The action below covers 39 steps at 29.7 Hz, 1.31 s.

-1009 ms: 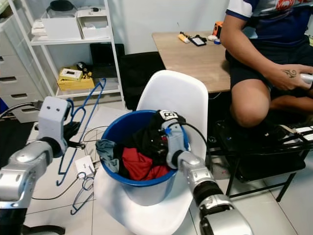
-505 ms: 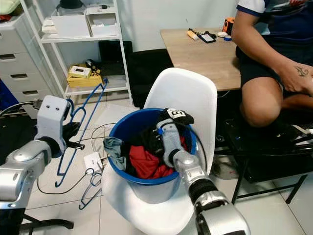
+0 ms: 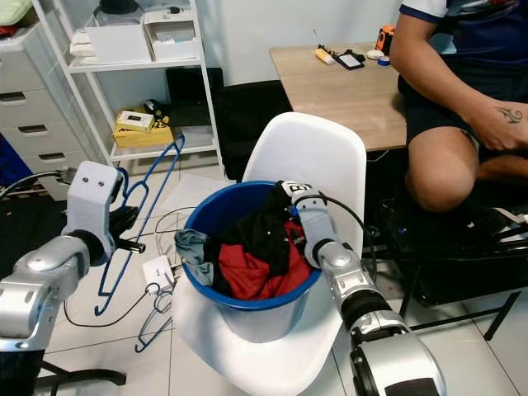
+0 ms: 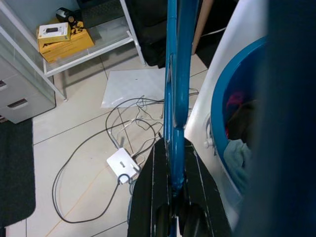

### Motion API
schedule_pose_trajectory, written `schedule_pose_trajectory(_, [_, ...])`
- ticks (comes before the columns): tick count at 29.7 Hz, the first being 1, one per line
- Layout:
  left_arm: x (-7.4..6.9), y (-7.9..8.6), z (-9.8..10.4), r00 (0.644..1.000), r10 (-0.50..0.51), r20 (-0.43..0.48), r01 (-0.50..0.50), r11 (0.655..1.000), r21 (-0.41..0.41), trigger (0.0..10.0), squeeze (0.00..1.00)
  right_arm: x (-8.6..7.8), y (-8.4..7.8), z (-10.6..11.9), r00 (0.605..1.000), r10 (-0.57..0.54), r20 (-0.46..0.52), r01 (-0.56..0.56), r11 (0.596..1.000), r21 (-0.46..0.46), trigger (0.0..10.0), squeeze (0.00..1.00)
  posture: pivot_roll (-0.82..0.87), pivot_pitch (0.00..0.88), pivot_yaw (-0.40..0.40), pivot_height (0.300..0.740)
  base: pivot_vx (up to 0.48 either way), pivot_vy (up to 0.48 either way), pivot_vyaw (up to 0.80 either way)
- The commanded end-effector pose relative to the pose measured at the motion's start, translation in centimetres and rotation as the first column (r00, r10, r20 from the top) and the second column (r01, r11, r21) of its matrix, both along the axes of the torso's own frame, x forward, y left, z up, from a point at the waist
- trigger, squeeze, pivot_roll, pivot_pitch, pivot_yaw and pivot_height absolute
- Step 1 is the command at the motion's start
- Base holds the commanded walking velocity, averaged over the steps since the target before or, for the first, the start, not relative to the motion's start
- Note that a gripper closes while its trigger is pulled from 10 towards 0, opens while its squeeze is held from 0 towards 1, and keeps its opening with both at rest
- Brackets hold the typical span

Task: Hang hanger

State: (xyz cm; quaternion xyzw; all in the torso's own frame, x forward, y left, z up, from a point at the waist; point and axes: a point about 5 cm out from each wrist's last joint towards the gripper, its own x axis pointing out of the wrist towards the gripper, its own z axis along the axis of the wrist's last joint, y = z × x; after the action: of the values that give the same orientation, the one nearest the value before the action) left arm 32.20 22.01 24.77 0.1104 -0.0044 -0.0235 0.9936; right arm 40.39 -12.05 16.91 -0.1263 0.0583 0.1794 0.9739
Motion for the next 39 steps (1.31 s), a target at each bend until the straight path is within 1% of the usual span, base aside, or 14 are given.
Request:
schedule_pose_trajectory(1, [-0.3, 0.1, -0.3, 1.0, 0.0, -0.017, 0.0, 1.0, 0.013, 10.0, 0.0, -0.4, 0.7, -0.7, 0.999, 0.044, -0.008, -0.044, 0.999, 0.029, 10.0, 0.0, 0.18, 0.333, 0.036, 0.74, 0.0, 0.0, 0.0])
schedule_pose_trajectory(6, [-0.3, 0.2, -0.3, 1.0, 0.001, -0.02, -0.001, 1.0, 0.015, 10.0, 0.0, -0.4, 1.3, -0.6, 0.999, 0.046, -0.008, -0.045, 0.998, 0.031, 10.0, 0.0, 0.18, 0.333, 0.038, 0.74, 0.0, 0.0, 0.0])
schedule_pose_trajectory(8, [-0.3, 0.2, -0.3, 1.0, 0.001, -0.022, 0.0, 1.0, 0.017, 10.0, 0.0, -0.3, 1.2, -1.0, 0.999, 0.009, -0.035, -0.008, 1.0, 0.014, 10.0, 0.0, 0.18, 0.329, 0.044, 0.74, 0.0, 0.0, 0.0])
schedule_pose_trajectory(11, [-0.3, 0.3, -0.3, 1.0, -0.001, -0.024, 0.001, 1.0, 0.02, 10.0, 0.0, -0.4, 0.5, -1.8, 0.995, -0.04, -0.086, 0.036, 0.998, -0.042, 10.0, 0.0, 0.18, 0.326, 0.046, 0.74, 0.0, 0.0, 0.0])
schedule_pose_trajectory(12, [-0.3, 0.4, -0.3, 1.0, -0.002, -0.024, 0.002, 1.0, 0.022, 10.0, 0.0, -0.6, -0.3, -2.7, 0.991, -0.056, -0.119, 0.041, 0.991, -0.128, 10.0, 0.0, 0.18, 0.324, 0.048, 0.74, 0.0, 0.0, 0.0])
schedule_pose_trajectory(13, [-0.2, 0.4, -0.2, 1.0, -0.002, -0.024, 0.003, 1.0, 0.023, 10.0, 0.0, -0.7, -0.6, -3.0, 0.989, -0.065, -0.129, 0.043, 0.985, -0.165, 10.0, 0.0, 0.17, 0.32, 0.048, 0.74, 0.0, 0.0, 0.0])
schedule_pose_trajectory(19, [-0.1, 0.2, -0.2, 1.0, -0.005, -0.021, 0.006, 1.0, 0.022, 10.0, 0.0, -0.9, -1.1, -3.5, 0.986, -0.055, -0.16, 0.022, 0.979, -0.202, 10.0, 0.0, 0.17, 0.314, 0.049, 0.74, 0.0, 0.0, 0.0])
schedule_pose_trajectory(24, [-0.1, 0.2, -0.2, 1.0, -0.008, -0.021, 0.008, 1.0, 0.021, 10.0, 0.0, -1.0, -0.8, -3.5, 0.987, -0.011, -0.16, -0.022, 0.979, -0.203, 10.0, 0.0, 0.17, 0.308, 0.051, 0.74, 0.0, 0.0, 0.0])
schedule_pose_trajectory(26, [0.0, 0.2, -0.2, 1.0, -0.006, -0.019, 0.007, 1.0, 0.022, 10.0, 0.0, -0.8, 0.3, -2.4, 0.994, 0.085, -0.07, -0.097, 0.977, -0.191, 10.0, 0.0, 0.17, 0.302, 0.052, 0.74, 0.0, 0.0, 0.0])
schedule_pose_trajectory(30, [-0.1, 0.3, -0.2, 1.0, -0.006, -0.018, 0.006, 1.0, 0.022, 10.0, 0.0, -0.9, 1.4, -1.8, 0.987, 0.16, -0.025, -0.162, 0.969, -0.185, 10.0, 0.0, 0.17, 0.299, 0.052, 0.74, 0.0, 0.0, 0.0])
schedule_pose_trajectory(33, [0.0, 0.3, -0.2, 1.0, -0.006, -0.018, 0.007, 1.0, 0.021, 10.0, 0.0, -1.1, 2.2, -1.9, 0.976, 0.214, -0.045, -0.218, 0.963, -0.161, 10.0, 0.0, 0.17, 0.298, 0.052, 0.74, 0.0, 0.0, 0.0])
schedule_pose_trajectory(34, [-0.1, 0.2, -0.3, 1.0, -0.007, -0.018, 0.007, 1.0, 0.02, 10.0, 0.0, -1.5, 2.4, -2.8, 0.963, 0.252, -0.1, -0.266, 0.951, -0.159, 10.0, 0.0, 0.17, 0.299, 0.05, 0.74, 0.0, 0.0, 0.0])
schedule_pose_trajectory(35, [-0.1, 0.2, -0.3, 1.0, -0.007, -0.018, 0.007, 1.0, 0.02, 10.0, 0.0, -1.5, 2.4, -2.8, 0.963, 0.252, -0.1, -0.266, 0.951, -0.159, 10.0, 0.0, 0.17, 0.299, 0.05, 0.74, 0.0, 0.0, 0.0])
schedule_pose_trajectory(39, [-0.2, 0.3, -0.3, 1.0, -0.005, -0.019, 0.006, 1.0, 0.02, 10.0, 0.0, -1.8, 1.8, -3.9, 0.958, 0.234, -0.167, -0.268, 0.936, -0.229, 10.0, 0.0, 0.17, 0.302, 0.05, 0.74, 0.0, 0.0, 0.0])
